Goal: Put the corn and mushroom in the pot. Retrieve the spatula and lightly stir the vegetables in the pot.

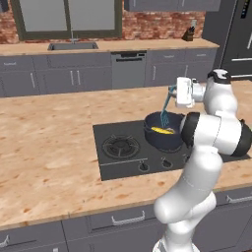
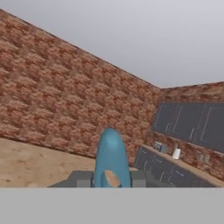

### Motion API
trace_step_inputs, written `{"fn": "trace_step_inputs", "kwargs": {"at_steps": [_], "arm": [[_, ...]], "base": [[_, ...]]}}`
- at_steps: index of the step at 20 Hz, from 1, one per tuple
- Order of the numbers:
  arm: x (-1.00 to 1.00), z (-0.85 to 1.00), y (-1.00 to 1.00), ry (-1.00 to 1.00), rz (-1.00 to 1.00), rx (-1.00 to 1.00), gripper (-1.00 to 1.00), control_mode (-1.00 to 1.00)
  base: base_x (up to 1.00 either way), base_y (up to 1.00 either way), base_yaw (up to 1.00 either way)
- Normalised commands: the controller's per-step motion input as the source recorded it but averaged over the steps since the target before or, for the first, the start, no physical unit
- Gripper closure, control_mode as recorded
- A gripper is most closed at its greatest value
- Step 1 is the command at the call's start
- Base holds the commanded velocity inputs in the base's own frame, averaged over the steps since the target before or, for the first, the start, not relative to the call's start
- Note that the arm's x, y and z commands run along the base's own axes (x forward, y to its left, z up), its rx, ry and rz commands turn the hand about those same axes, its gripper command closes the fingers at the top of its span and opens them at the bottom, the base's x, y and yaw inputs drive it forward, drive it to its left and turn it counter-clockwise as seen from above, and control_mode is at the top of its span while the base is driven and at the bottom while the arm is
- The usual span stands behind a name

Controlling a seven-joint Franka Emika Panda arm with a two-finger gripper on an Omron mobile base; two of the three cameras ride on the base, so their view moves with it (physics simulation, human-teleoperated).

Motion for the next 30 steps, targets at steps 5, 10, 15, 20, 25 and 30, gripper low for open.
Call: {"fn": "trace_step_inputs", "kwargs": {"at_steps": [5, 10, 15, 20, 25, 30], "arm": [[0.03, -0.31, -0.15, -0.02, 0.0, 0.0, 1.0, -1.0], [0.01, -0.26, -0.18, -0.04, 0.0, 0.0, 1.0, -1.0], [-0.04, -0.18, -0.04, -0.01, 0.0, -0.01, 1.0, -1.0], [-0.28, -0.02, 0.09, 0.0, 0.0, 0.0, 1.0, -1.0], [-0.17, 0.03, 0.34, 0.02, 0.0, -0.07, 1.0, -1.0], [-0.01, 0.08, 0.41, 0.07, 0.0, -0.06, 1.0, -1.0]], "base": [[0.0, 0.0, 0.0], [0.0, 0.0, 0.0], [0.0, 0.0, 0.0], [0.0, 0.0, 0.0], [0.0, 0.0, 0.0], [0.0, 0.0, 0.0]]}}
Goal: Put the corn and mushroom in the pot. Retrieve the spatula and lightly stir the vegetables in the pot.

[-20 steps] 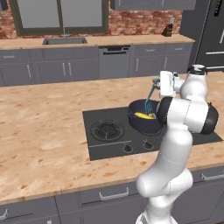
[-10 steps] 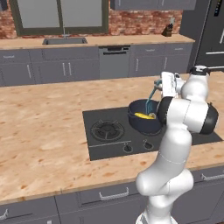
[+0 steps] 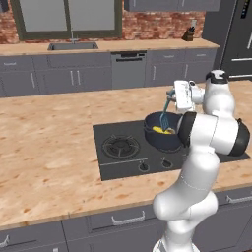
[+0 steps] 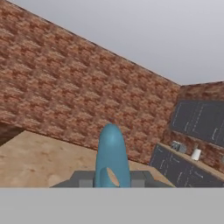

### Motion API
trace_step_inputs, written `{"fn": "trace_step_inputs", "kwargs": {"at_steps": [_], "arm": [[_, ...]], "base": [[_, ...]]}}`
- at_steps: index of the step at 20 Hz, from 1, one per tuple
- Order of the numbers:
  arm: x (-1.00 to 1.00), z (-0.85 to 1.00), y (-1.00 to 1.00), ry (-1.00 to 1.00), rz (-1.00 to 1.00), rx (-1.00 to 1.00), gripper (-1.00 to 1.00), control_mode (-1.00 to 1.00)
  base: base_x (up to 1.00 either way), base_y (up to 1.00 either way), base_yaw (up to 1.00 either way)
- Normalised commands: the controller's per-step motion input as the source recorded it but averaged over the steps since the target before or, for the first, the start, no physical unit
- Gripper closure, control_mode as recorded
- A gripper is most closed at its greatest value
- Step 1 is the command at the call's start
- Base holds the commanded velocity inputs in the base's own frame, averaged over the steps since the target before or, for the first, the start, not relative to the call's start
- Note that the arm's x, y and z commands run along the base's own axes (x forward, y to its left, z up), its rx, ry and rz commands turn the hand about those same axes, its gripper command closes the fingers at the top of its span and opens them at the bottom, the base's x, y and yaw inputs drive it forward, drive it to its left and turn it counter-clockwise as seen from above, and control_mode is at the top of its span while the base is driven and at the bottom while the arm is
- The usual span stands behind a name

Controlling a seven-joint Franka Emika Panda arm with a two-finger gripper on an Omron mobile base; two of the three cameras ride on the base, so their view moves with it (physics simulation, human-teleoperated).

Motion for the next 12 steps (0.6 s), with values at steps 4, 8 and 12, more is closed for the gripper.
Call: {"fn": "trace_step_inputs", "kwargs": {"at_steps": [4, 8, 12], "arm": [[0.03, 0.0, 0.54, 0.01, 0.0, -0.05, 1.0, -1.0], [0.34, -0.04, 0.38, -0.03, 0.0, -0.03, 1.0, -1.0], [0.46, -0.24, 0.08, -0.11, 0.0, -0.1, 1.0, -1.0]], "base": [[0.0, 0.0, 0.0], [0.0, 0.0, 0.0], [0.0, 0.0, 0.0]]}}
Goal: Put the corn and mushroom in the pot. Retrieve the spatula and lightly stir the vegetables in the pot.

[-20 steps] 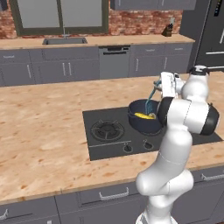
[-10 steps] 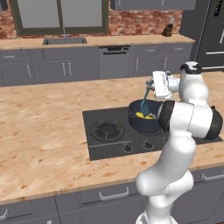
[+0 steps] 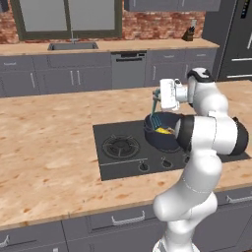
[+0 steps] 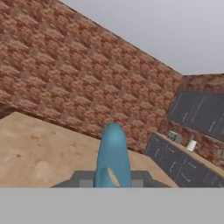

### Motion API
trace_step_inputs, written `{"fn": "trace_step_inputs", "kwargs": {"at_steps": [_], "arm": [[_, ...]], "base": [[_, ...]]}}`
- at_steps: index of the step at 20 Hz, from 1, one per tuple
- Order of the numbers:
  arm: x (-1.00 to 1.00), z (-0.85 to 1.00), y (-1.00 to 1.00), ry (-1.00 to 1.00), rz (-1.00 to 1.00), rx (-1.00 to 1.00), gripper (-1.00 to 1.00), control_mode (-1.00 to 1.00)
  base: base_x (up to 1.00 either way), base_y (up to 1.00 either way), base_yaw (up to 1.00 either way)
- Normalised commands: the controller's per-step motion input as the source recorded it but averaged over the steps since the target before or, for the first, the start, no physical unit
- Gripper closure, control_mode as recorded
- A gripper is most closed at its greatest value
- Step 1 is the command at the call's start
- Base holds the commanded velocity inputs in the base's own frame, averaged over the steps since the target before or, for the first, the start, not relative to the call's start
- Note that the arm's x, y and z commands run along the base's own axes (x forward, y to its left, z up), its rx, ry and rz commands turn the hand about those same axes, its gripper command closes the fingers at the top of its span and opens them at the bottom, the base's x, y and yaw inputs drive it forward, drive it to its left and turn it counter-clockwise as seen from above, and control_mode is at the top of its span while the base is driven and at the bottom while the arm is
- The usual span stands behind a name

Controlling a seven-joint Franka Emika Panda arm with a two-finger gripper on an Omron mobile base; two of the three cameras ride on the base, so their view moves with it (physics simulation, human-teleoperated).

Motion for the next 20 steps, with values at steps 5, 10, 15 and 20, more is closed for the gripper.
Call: {"fn": "trace_step_inputs", "kwargs": {"at_steps": [5, 10, 15, 20], "arm": [[0.26, -0.42, -0.14, -0.03, 0.0, -0.12, 1.0, -1.0], [-0.01, -0.4, -0.47, 0.0, 0.0, -0.04, 1.0, -1.0], [-0.26, -0.13, -0.55, 0.01, 0.0, 0.0, 1.0, -1.0], [-0.48, 0.0, -0.39, 0.17, -0.02, 0.0, 1.0, -1.0]], "base": [[0.0, 0.0, 0.0], [0.0, 0.0, 0.0], [0.0, 0.0, 0.0], [0.0, 0.0, 0.0]]}}
